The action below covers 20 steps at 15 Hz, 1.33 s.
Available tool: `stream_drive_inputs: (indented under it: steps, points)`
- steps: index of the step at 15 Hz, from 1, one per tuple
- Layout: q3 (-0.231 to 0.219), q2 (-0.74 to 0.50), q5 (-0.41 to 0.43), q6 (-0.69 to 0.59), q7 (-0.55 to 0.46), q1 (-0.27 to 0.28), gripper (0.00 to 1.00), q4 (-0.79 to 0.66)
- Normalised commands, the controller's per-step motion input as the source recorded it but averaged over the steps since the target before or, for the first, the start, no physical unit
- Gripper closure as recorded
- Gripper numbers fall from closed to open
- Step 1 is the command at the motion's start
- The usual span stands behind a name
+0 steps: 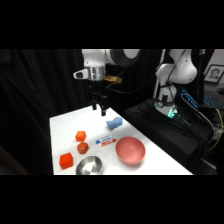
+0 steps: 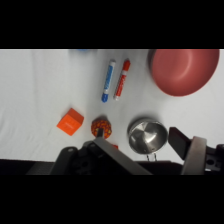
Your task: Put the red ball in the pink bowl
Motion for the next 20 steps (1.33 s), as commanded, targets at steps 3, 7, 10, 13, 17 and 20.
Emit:
stream_drive_inputs:
  steps: [3,7,10,13,17,20]
  points:
    - [0.030,0.03,-0.001,-0.01,0.01,-0.023,0.00,0.04]
    - [0.037,0.16,-0.051,-0.01,0.10,-0.008,0.00,0.22]
    - [0.021,0.33,-0.126,0.00,0.19,-0.005,0.00,0.41]
    - [0.004,0.44,-0.145,-0.04,0.22,-0.011,0.00,0.55]
    - [-0.006,0.43,-0.148,-0.11,0.23,-0.002,0.00,0.62]
    - [-0.023,0.41,-0.134,-0.15,0.20,0.000,0.00,0.61]
